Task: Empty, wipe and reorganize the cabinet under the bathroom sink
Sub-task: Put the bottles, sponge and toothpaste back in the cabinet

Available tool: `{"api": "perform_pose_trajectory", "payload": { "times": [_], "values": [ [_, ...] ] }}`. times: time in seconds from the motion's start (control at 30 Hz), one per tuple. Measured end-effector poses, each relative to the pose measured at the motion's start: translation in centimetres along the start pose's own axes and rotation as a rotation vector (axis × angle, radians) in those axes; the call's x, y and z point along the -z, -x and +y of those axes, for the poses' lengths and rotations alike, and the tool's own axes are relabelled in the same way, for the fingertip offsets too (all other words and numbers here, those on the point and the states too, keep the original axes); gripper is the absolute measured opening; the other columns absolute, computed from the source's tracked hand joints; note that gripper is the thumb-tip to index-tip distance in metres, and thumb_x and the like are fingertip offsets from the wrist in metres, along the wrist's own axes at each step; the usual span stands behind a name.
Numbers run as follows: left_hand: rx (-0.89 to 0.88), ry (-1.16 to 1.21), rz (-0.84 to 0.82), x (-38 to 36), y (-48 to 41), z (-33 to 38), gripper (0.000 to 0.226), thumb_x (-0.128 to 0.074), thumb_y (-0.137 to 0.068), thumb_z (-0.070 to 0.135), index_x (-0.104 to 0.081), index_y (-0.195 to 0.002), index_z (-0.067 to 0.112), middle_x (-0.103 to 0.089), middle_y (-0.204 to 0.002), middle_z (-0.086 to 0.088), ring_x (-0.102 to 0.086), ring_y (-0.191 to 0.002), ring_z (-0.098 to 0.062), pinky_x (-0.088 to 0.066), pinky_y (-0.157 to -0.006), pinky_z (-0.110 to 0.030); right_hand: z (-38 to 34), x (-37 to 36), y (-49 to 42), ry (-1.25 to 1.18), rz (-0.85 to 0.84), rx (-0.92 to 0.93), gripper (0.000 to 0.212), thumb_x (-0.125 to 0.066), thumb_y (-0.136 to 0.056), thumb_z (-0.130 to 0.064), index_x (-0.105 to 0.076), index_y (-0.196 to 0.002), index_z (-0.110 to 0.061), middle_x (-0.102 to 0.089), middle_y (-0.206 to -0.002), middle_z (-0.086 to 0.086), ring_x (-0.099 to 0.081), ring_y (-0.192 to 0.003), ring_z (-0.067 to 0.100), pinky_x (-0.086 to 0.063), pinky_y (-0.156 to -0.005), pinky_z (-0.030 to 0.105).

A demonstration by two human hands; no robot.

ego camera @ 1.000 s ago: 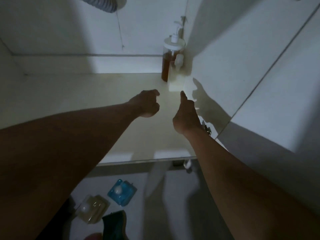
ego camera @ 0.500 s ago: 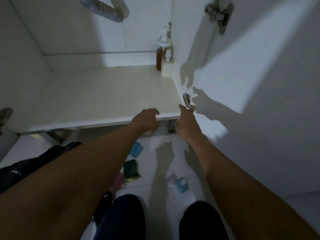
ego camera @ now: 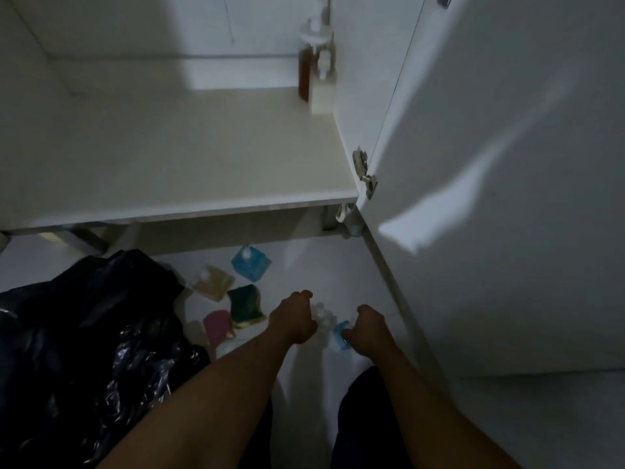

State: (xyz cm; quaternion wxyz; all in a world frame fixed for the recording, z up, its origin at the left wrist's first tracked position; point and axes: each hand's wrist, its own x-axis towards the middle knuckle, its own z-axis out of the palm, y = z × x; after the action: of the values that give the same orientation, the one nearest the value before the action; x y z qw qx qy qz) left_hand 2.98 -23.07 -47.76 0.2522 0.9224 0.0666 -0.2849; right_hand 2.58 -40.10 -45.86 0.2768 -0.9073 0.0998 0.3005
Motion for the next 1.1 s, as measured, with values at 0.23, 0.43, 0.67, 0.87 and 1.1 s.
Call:
{"api": "perform_pose_trajectory", "payload": {
  "times": [0.23,0.43,0.67,0.87,1.1],
  "values": [
    [-0.044,-0.027,-0.024,-2.3,-2.9,-0.7,0.058,-0.067,-0.083,0.012,-0.050,-0.138,0.019,-0.057,-0.133,-0.007,-0.056,-0.120,-0.026,-0.049,-0.096,-0.035,1.5,-2.5,-2.8,-0.058,-0.060,-0.112,0.064,-0.084,-0.073,-0.025,-0.051,-0.123,-0.003,-0.059,-0.124,0.013,-0.059,-0.109,0.024,-0.042,-0.075,0.022],
    [-0.056,-0.093,-0.005,-2.8,-4.0,-0.5,0.050,-0.063,-0.083,0.005,-0.056,-0.131,0.018,-0.061,-0.125,-0.006,-0.059,-0.111,-0.025,-0.052,-0.087,-0.035,1.6,-3.9,-4.2,-0.041,0.021,-0.131,0.056,-0.083,-0.075,-0.019,-0.051,-0.119,-0.005,-0.060,-0.118,0.012,-0.060,-0.102,0.024,-0.047,-0.074,0.026],
    [-0.058,-0.090,0.010,-3.1,-4.0,-0.8,0.047,-0.063,-0.084,0.007,-0.055,-0.129,0.018,-0.061,-0.124,-0.007,-0.060,-0.110,-0.026,-0.052,-0.088,-0.036,1.7,-4.6,-4.4,-0.008,0.024,-0.085,0.054,-0.081,-0.077,-0.020,-0.050,-0.119,-0.007,-0.059,-0.119,0.012,-0.059,-0.102,0.023,-0.052,-0.083,0.032],
    [-0.089,-0.035,-0.018,0.0,-4.3,-2.8,0.071,-0.073,-0.076,0.010,-0.045,-0.140,0.021,-0.049,-0.132,-0.006,-0.055,-0.118,-0.029,-0.052,-0.093,-0.045,-2.0,-2.5,-5.8,-0.049,-0.029,0.036,0.106,-0.095,-0.052,-0.037,-0.040,-0.137,-0.005,-0.048,-0.134,0.015,-0.052,-0.119,0.028,-0.049,-0.093,0.034],
    [0.335,0.262,0.410,6.7,-4.1,-11.3,0.044,-0.072,-0.079,0.022,-0.054,-0.118,0.016,-0.060,-0.113,-0.008,-0.061,-0.103,-0.028,-0.056,-0.086,-0.044,-12.5,-3.5,-10.5,0.150,-0.114,0.179,0.109,-0.089,-0.050,-0.054,-0.042,-0.140,-0.013,-0.048,-0.137,0.008,-0.051,-0.122,0.026,-0.049,-0.097,0.037]
  ]
}}
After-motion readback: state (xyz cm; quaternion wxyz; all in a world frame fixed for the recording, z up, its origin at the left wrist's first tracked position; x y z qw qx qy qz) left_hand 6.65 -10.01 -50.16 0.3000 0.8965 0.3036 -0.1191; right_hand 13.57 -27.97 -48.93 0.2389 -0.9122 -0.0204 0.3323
